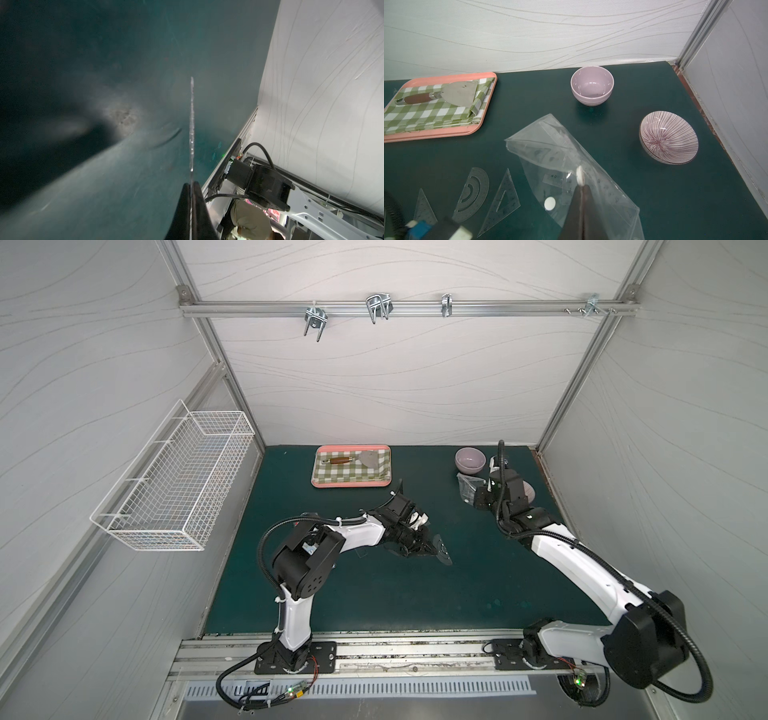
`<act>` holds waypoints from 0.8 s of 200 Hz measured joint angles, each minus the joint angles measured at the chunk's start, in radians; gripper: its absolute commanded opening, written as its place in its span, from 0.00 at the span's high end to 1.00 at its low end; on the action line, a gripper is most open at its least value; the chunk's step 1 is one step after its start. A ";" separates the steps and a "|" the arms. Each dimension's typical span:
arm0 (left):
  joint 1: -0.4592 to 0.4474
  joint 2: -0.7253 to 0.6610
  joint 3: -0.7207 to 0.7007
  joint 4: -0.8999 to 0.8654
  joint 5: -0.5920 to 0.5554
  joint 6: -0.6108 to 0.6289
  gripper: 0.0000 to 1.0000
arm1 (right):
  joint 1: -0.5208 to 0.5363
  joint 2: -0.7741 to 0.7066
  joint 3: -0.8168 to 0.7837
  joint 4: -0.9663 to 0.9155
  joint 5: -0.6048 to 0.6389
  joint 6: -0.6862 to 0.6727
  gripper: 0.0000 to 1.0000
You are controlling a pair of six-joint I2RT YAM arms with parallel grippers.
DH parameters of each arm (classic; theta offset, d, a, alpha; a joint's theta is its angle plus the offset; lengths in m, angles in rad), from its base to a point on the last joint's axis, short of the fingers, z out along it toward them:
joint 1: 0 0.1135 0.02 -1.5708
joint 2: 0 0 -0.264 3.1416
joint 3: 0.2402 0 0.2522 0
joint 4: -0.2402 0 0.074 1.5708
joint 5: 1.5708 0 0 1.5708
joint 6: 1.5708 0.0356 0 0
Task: Open the ruler set and take out the ruler
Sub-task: Place the ruler at the center of the board.
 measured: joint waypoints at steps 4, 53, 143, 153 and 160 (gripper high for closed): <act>-0.005 0.014 0.011 -0.003 0.009 0.001 1.00 | -0.001 -0.004 -0.002 -0.002 0.000 0.000 1.00; -0.044 0.138 0.139 -0.041 0.077 0.013 1.00 | -0.010 -0.035 -0.035 -0.017 0.000 0.000 1.00; -0.054 0.206 0.211 -0.113 0.077 0.035 0.73 | -0.012 -0.047 -0.045 -0.024 -0.011 0.004 1.00; -0.053 0.206 0.211 -0.120 0.074 0.038 0.69 | -0.012 -0.047 -0.045 -0.025 -0.014 0.006 1.00; -0.053 0.206 0.211 -0.124 0.072 0.042 0.66 | -0.012 -0.046 -0.045 -0.026 -0.015 0.010 1.00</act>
